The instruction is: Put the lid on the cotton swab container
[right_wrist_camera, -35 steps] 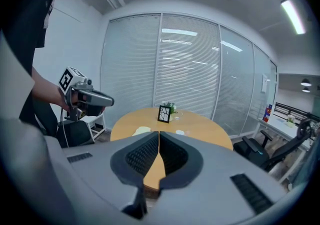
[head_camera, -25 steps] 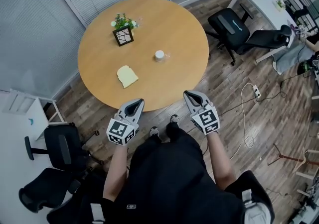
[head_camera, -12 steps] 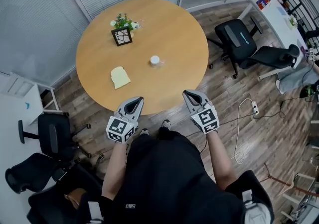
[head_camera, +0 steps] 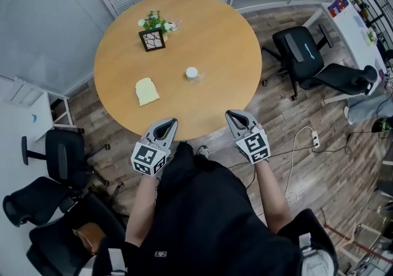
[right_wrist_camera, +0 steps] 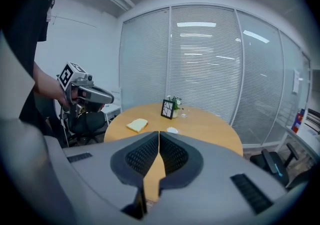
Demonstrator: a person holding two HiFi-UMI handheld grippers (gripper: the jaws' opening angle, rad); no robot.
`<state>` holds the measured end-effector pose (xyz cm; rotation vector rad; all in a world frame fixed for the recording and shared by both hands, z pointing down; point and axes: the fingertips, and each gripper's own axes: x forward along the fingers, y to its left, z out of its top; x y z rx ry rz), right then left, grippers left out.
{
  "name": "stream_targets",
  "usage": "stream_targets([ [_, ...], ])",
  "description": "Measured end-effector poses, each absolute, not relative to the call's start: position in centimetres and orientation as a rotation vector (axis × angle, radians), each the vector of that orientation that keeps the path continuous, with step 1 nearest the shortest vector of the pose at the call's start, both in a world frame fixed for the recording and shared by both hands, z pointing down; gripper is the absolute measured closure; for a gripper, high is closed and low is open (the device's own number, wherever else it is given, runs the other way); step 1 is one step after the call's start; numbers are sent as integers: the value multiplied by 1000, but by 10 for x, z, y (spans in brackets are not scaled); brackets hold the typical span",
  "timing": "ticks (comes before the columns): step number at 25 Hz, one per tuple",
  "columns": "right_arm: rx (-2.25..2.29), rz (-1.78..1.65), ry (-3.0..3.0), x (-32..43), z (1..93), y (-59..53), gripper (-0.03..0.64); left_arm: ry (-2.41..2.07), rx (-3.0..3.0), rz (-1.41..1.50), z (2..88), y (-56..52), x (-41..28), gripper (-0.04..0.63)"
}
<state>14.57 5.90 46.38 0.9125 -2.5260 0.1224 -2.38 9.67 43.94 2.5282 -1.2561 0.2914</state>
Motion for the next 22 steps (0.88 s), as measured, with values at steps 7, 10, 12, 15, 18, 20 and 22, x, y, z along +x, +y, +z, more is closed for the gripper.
stream_targets([
  [7, 905, 137, -2516, 140, 469, 42, 612, -1245, 2512, 293, 446, 75, -28, 589],
  [10, 909, 140, -2506, 140, 468, 34, 612, -1233, 2525, 288, 444, 63, -26, 589],
  [12, 922, 144, -2500, 139, 468, 28, 612, -1217, 2537, 290, 442, 55, -25, 589],
  [15, 942, 150, -2496, 134, 466, 18, 612, -1189, 2552, 317, 443, 47, -27, 589],
  [18, 954, 150, -2493, 127, 465, 8, 612, -1170, 2557, 332, 448, 38, -32, 589],
  [20, 959, 148, -2487, 121, 466, 1, 612, -1159, 2557, 331, 451, 30, -37, 589],
  [22, 966, 148, -2480, 115, 466, -4, 612, -1146, 2560, 329, 453, 23, -43, 589],
])
